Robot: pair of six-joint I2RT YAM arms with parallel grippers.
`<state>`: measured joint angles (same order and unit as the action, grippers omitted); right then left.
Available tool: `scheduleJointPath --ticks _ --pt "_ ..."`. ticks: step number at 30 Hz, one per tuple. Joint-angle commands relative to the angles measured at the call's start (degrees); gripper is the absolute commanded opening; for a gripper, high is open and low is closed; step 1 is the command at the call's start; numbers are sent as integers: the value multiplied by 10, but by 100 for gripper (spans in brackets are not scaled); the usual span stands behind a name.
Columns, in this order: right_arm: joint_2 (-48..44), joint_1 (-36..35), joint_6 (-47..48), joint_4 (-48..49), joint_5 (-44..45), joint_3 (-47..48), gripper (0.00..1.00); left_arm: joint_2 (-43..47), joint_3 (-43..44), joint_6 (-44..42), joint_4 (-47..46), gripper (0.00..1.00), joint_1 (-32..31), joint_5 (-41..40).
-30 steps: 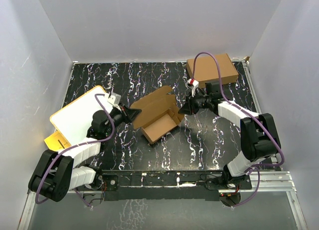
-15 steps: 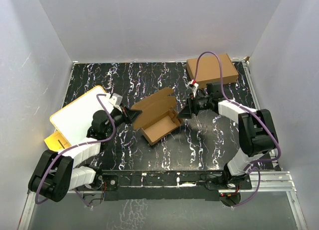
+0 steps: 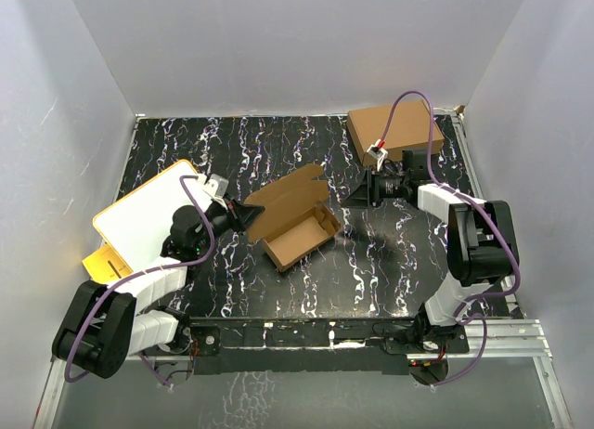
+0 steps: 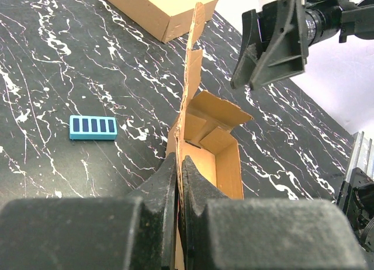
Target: Fold the paper box
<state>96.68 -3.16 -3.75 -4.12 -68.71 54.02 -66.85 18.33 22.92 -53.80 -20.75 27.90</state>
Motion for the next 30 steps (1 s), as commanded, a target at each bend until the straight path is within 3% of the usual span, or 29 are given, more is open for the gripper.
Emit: scheduleJointPath --ticks 1,6,13,20,30 --pt "18 6 -27 42 78 13 40 16 16 -8 -16 0 -2 18" --pt "75 -5 -5 9 77 30 50 15 17 -4 -24 0 -2 22" --pt "87 -29 -14 21 51 27 62 16 17 0 -28 0 -2 26" --pt "87 -49 -13 24 46 23 63 14 20 4 -34 0 -2 29" --pt "66 -80 34 0 131 25 60 17 23 5 -34 0 -7 28"
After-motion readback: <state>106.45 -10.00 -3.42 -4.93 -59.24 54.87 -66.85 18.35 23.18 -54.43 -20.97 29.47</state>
